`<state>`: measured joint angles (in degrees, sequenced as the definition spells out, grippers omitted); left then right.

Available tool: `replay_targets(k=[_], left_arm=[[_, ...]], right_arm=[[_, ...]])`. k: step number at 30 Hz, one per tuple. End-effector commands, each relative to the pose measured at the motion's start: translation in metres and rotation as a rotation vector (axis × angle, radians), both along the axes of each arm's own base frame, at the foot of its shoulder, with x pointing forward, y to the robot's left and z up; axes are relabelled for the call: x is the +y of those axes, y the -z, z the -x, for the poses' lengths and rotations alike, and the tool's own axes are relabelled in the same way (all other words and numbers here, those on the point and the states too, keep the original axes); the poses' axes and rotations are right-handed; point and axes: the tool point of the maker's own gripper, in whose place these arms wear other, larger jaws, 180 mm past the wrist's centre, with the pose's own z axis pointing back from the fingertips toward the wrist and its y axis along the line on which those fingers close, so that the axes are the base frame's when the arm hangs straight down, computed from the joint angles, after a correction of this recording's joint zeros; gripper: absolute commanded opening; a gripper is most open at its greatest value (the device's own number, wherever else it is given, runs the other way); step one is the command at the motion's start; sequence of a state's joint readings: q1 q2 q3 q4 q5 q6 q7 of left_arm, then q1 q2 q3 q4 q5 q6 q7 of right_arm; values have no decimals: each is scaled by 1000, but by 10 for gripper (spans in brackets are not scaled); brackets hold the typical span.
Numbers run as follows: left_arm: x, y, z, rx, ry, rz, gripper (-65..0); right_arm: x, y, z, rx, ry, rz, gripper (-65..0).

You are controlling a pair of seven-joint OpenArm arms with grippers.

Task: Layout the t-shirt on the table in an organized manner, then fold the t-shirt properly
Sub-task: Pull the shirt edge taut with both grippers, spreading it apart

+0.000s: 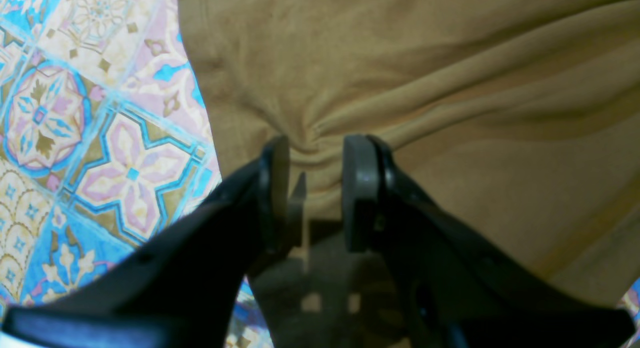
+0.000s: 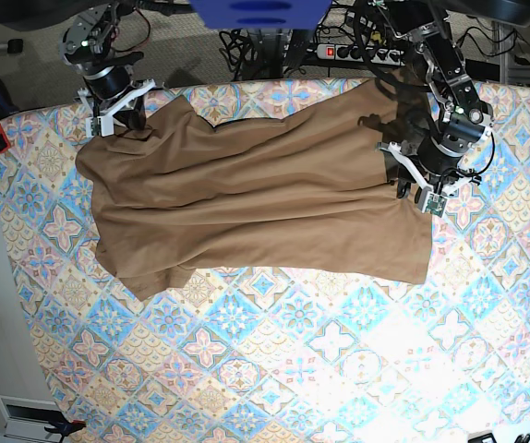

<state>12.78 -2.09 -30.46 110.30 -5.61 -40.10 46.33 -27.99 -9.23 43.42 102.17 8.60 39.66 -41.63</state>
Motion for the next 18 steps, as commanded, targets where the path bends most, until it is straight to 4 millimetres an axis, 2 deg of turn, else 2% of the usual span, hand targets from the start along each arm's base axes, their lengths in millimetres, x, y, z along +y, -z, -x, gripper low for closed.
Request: replay_targets(k=[1,6,9,18], left_arm=[[0,-11,-6,-46,5,2,-471],[0,-8,-2,-33,5,0,-471],[0,-7,-1,-31,5,0,-473],[0,-6,0,-28,5,0,-475]], right_arm=[[-4,-10,-2,-30,-5,17,-650],[-6,-16,13,-18,-13,44,-650],[-14,-19,19,-12,2,64,-650],[-59,-22,42,23,118,137,-650]])
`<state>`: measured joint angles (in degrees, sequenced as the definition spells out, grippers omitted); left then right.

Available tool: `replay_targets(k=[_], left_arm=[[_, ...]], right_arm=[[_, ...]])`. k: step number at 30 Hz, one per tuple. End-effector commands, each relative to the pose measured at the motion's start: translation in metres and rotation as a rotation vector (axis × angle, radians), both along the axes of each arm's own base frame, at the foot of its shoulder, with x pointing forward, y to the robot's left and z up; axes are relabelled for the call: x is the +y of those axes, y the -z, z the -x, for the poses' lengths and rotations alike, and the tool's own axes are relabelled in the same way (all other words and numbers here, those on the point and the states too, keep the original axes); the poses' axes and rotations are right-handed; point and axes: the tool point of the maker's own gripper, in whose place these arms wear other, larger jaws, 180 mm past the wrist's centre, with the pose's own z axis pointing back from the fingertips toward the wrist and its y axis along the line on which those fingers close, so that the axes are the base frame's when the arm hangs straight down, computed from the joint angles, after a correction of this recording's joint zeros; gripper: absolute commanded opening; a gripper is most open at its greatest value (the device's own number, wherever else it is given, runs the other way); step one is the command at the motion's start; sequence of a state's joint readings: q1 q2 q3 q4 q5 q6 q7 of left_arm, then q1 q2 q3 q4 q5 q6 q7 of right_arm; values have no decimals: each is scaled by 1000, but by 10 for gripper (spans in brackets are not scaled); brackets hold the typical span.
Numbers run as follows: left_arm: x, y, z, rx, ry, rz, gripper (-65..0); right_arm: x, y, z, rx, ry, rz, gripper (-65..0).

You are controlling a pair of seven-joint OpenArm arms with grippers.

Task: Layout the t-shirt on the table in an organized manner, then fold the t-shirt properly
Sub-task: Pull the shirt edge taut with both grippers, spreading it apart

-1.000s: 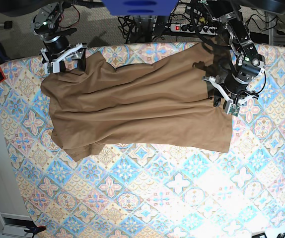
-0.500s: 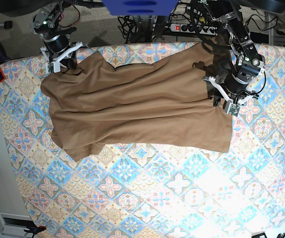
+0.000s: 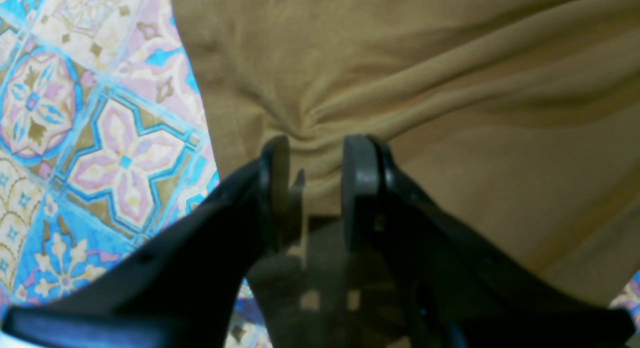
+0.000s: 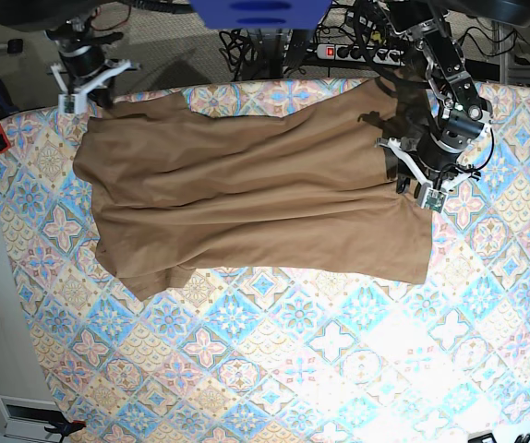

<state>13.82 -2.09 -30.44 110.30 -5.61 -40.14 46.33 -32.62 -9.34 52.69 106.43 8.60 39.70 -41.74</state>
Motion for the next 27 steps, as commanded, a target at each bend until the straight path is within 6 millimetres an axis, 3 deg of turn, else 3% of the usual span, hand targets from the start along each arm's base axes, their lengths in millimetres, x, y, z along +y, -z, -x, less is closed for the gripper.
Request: replay_targets(k=[1,7,15,19,21,25,27], left_arm=[[0,-11,-7,-46,4,1,-475],[0,-6,1,-26,6,0,-476],[-21,11,44,66,74,4,-471],[-11,18,60,101,29,4,-470],[-2,21,70,119,-21,9,-448],[15,29,95,173,-80,-6,-333],[17,37,116,225,-77,-16,-325]], right_arm=[[-9,-8,2,-23,11,21,-650],[-18,-5,20,14,38,33,-650],[-17,-5,19,16,36,31,-650],[-17,-5,19,15,36,31,-650],[-17,-5,19,16,35,32,-650],[-15,-4,17,15,30,29,-650],[-9,-3,14,12,14,18,-650]])
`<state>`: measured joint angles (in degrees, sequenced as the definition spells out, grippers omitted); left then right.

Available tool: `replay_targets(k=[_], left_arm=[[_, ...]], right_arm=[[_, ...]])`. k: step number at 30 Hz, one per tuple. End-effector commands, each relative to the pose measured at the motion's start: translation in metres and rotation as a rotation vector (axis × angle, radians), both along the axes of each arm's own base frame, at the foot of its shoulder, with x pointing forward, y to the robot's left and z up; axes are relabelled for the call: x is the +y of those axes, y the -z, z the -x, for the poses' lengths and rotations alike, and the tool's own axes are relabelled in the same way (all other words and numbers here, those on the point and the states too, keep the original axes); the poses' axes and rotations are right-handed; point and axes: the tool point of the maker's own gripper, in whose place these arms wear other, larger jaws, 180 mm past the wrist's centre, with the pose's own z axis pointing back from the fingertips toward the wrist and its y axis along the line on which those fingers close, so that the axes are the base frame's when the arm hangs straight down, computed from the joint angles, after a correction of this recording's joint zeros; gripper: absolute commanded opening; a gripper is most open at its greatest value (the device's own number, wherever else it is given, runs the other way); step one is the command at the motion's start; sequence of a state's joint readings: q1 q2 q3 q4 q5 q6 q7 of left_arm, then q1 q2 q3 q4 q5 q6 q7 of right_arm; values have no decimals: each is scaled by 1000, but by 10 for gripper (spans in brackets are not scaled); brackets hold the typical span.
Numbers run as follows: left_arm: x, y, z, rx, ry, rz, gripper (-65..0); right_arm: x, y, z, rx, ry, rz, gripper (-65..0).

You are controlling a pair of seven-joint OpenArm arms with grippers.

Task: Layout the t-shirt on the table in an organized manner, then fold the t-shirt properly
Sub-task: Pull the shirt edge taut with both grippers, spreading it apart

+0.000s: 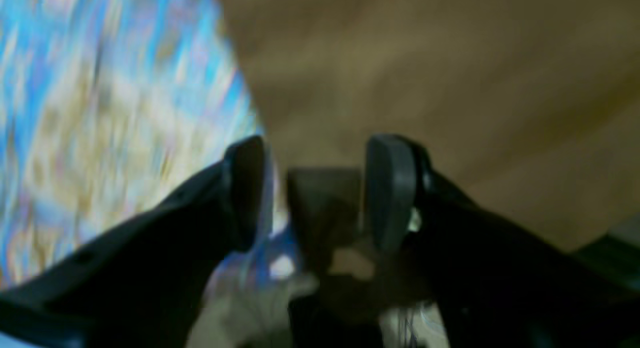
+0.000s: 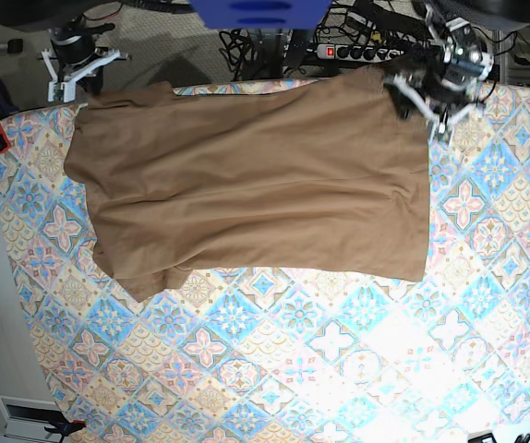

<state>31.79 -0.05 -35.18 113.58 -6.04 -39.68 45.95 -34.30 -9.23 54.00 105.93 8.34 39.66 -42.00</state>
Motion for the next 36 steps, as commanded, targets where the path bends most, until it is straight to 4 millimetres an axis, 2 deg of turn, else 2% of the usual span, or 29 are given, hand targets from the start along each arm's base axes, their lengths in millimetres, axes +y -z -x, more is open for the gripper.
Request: replay_targets(k=[1,6,12,20,22,23,27,28,36], left_arm=[[-1,-4,5,-9,11,2,-331],[6,4,33,47,-63,12,-344],[18,23,58,111,-168,32,-344],[15,37,54,127,-182,65,-347],[15,37,52,124,-182,66,-378],[14,37,51,124,-181,67,-413],[14,37,51,122,-182,68,-633],[14,36,50,120,-181,67,-650],[17,28,50,102,-179,54,-650]], right_arm=[[-1,-7,-4,-33,-9,8,-650],[0,-7,-5,-33,-11,5,-650],[0,-7,-5,-33,-11,5,-650],[0,-7,-4,-31,-11,5,-650],[0,-7,-4,-30,-11,5,-650],[0,-7,-4,-30,-11,5,-650],[0,-7,-4,-31,-11,6,-650],[0,-7,-4,-31,-11,6,-650],[-1,-9,-6,-37,-13,12,-650]])
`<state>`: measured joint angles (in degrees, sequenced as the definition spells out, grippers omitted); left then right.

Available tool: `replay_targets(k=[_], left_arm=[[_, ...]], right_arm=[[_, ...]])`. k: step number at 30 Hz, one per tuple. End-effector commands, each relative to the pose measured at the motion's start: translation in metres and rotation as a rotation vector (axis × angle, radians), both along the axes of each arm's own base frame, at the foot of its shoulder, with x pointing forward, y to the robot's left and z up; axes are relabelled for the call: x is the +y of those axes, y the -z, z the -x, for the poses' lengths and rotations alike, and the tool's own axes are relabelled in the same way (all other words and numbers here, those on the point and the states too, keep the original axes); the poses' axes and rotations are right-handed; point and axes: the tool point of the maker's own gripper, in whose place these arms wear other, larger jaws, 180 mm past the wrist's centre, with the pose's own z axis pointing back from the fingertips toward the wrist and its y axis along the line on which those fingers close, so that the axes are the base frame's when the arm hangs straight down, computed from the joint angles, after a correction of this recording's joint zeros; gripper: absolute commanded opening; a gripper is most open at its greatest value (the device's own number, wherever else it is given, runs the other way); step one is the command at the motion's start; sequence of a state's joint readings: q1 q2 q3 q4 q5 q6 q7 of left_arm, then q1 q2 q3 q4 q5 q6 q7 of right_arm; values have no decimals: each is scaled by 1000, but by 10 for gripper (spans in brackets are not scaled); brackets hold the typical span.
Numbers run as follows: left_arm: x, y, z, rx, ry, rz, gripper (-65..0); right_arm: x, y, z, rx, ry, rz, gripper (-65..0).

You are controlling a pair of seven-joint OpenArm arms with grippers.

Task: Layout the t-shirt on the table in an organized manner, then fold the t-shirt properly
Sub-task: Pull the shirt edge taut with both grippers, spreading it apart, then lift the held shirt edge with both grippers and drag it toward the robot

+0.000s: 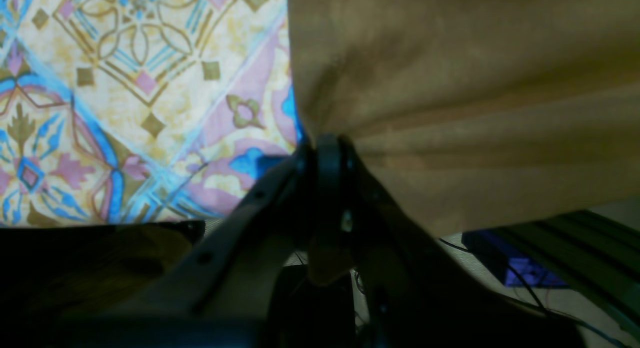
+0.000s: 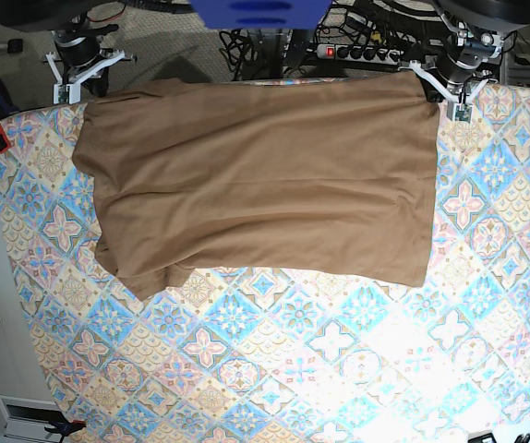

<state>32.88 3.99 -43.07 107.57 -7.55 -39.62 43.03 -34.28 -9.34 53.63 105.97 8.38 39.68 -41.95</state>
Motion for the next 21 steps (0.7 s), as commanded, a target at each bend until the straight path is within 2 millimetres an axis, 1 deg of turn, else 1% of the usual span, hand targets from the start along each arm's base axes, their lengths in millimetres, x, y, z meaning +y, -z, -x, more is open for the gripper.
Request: replay_targets(k=[1,4,6,8,11,12,13,15,16,17,19,21], left_arm=[[0,1,15,54,12,-13,-650],[-3,-18,3,-15,20,-10,-650],[-10,-27,-3,-59,16,17,-650],[-12,-35,-10,-94,19,21,-650],[-13,-39,-16,-118,19,26,-650],[-13,-41,-22,-131,20,22,-650],[-13,-41,-26,-135,21,20,-650],[-12,-38,-26,-99,21,19,-650],[-10,-37,-24,-69,20,14,-650],[-5,-36,-24,-46,6,6,-650],[9,-39,-25,-8,-29,-26,-650],[15,-39,-28,35,-42,-37,-650]], right_arm=[[-4,-10,-4,-34,-8,17,-650],[-5,-11,-5,-40,-5,21,-650],[-5,-11,-5,-44,-4,20,-650],[-6,-13,-6,-49,-4,24,-650],[-7,-23,-12,-72,-17,47,-650],[-7,-26,-14,-78,-21,53,-650],[-7,-26,-14,-79,-21,54,-650],[-7,-26,-14,-79,-21,54,-650],[-7,-27,-14,-80,-22,55,-650],[-7,-27,-15,-81,-22,56,-650],[-7,-27,-15,-79,-23,57,-650],[-7,-27,-15,-80,-23,57,-650]])
